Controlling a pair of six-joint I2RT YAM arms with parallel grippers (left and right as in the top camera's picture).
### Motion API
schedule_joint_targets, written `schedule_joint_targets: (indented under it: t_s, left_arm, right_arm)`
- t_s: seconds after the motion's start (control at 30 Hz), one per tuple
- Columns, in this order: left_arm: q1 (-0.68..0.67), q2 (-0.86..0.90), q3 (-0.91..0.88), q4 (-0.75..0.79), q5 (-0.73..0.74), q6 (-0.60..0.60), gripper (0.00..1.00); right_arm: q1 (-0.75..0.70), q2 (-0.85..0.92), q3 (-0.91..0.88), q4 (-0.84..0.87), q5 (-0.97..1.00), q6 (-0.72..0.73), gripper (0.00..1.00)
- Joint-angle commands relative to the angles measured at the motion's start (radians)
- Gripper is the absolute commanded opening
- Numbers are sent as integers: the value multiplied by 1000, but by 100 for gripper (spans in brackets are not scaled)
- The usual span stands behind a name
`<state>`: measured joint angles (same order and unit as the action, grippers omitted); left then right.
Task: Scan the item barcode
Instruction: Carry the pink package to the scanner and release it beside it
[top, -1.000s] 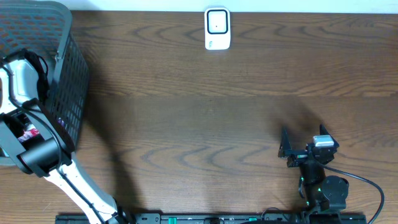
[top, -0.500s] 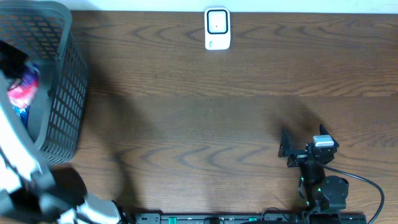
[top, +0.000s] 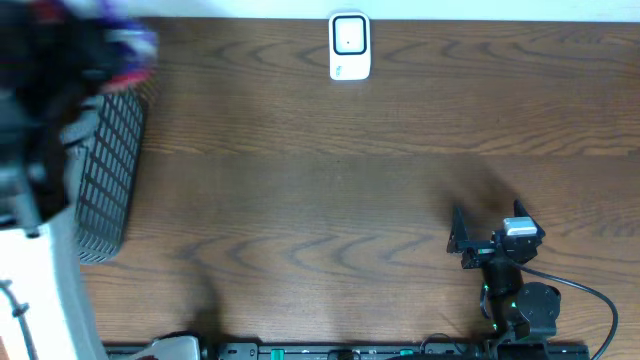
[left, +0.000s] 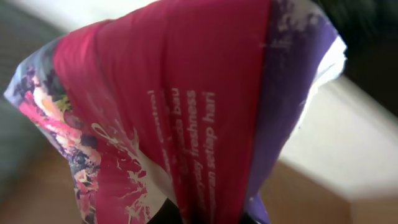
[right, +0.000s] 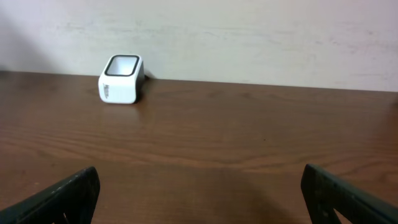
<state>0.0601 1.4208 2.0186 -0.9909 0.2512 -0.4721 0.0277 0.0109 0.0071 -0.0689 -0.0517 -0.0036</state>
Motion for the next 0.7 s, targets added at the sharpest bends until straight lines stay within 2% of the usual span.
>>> schedule_joint_targets:
  t_s: [0.0,0.2,0.53,0.67]
  left_arm:
    - [-183,55,-5,0,-13,59,7]
    - [-425,216,-5,-21,-197,72,7]
    - [-585,579,-5,10,-200,66,7]
    - [-621,692,-5,17,-199,-13,8]
  right_arm:
    - [10,-6,-1,-4,1,14,99]
    - [10,-6,-1,-4,0,14,99]
    - [10,-6,-1,-4,0,14,99]
    - [10,-6,-1,-4,0,14,99]
